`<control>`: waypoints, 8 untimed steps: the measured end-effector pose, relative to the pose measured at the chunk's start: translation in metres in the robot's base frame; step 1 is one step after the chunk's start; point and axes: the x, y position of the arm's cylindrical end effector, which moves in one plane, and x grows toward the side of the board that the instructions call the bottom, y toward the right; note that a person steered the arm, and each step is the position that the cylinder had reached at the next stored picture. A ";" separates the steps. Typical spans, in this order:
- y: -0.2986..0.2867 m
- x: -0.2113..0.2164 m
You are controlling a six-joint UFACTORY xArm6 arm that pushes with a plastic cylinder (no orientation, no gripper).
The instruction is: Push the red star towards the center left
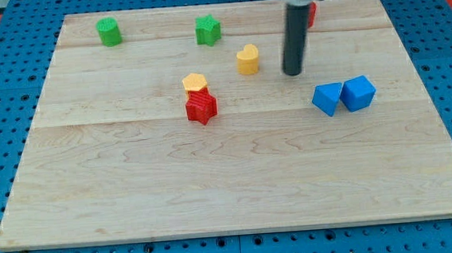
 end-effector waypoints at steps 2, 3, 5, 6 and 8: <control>0.103 -0.087; 0.126 -0.088; 0.128 -0.088; 0.128 -0.089; 0.128 -0.092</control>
